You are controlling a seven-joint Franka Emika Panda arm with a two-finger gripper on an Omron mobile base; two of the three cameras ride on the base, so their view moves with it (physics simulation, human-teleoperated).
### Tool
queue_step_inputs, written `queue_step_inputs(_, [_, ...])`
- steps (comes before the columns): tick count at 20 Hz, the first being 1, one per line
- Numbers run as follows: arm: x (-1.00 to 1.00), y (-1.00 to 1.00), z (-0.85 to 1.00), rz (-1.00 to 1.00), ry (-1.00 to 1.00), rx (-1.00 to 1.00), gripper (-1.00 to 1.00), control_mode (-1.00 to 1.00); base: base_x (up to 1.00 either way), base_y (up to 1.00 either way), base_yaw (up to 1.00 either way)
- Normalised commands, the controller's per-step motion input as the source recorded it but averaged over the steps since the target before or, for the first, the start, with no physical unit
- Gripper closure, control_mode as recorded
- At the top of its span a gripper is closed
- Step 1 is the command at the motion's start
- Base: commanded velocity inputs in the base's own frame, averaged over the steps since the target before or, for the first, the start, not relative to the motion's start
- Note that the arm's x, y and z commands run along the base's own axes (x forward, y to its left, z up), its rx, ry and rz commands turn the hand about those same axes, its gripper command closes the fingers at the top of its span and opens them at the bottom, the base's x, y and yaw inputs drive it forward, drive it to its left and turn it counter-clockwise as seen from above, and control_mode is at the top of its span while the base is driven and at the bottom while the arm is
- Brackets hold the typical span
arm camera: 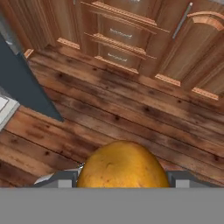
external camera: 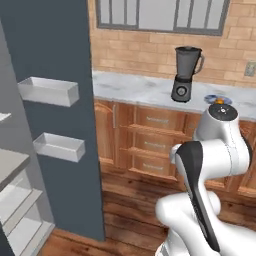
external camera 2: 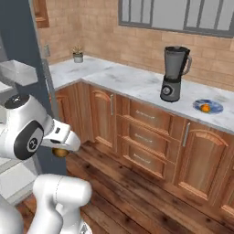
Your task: Pick the orange and mango from the fridge and place them on the plate next to the blender to make a fruit smoothie.
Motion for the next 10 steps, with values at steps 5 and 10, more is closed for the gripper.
queue_step_inputs(5, [0.0,0.0,0.0,0.0,0.0,0.0,1.0,1.0,0.63,0.0,-0.73])
queue_step_inputs(10, [0.0,0.0,0.0,0.0,0.0,0.0,1.0,1.0,0.98,0.0,-0.61])
